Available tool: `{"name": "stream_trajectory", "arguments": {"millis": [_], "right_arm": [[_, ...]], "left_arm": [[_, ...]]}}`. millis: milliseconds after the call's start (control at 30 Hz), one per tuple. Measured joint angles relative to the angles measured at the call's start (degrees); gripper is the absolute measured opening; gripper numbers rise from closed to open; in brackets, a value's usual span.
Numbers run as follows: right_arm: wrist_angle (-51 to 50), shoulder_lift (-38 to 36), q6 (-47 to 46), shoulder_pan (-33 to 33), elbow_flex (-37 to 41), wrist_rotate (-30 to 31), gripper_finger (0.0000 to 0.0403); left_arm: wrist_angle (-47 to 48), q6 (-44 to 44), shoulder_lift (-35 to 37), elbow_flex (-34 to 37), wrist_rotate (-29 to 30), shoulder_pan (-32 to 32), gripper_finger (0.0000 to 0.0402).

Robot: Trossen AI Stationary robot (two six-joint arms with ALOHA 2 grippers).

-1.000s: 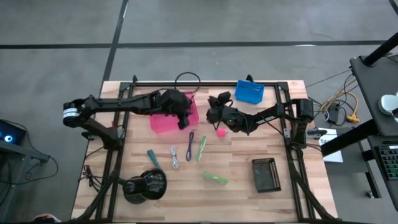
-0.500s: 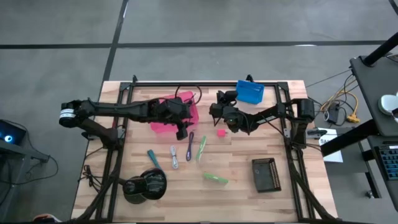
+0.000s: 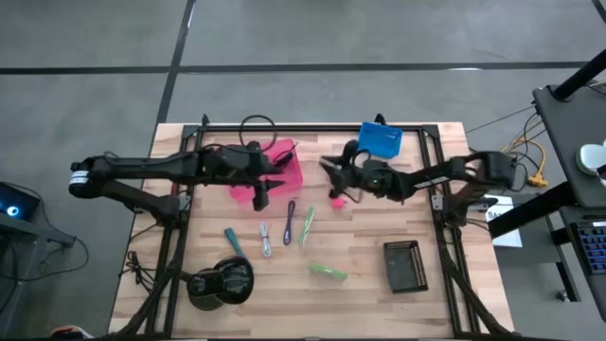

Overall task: Pick and place items into bin
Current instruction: Put the top usb box into the black bin

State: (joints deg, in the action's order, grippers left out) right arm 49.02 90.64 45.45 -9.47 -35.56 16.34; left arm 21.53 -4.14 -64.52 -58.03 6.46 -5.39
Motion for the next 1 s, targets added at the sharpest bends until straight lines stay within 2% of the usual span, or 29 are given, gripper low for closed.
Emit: {"name": "stream_trajectory", "arguments": {"millis": [100,200,333,567,733,1000], "right_arm": [[-7.16,-5.18,-2.52,0.02,0.55,-15.93,0.0075],[-14.96,-9.66,-6.42,0.36,-0.73,-21.70,0.0087],[-27.00,-12.56,-7.74,2.06,-4.43,-22.83,0.0127],[-41.97,-11.67,-2.76,6.01,-12.41,-22.56,0.0207],[-52.89,-8.40,-1.52,7.24,-17.94,-23.08,0.0219],[-64.15,-0.63,-1.54,7.43,-27.16,-24.89,0.0219]], "left_arm": [[0.87,0.00,2.24,0.26,0.01,0.00,0.0124],[2.35,0.00,3.61,0.39,0.02,0.00,0.0124],[4.77,0.01,4.70,0.41,0.04,0.01,0.0124],[8.22,0.00,5.15,0.43,0.03,0.02,0.0124],[8.04,0.03,4.68,0.43,0.03,0.00,0.0124],[8.32,0.28,4.55,0.43,0.04,0.00,0.0124]]}}
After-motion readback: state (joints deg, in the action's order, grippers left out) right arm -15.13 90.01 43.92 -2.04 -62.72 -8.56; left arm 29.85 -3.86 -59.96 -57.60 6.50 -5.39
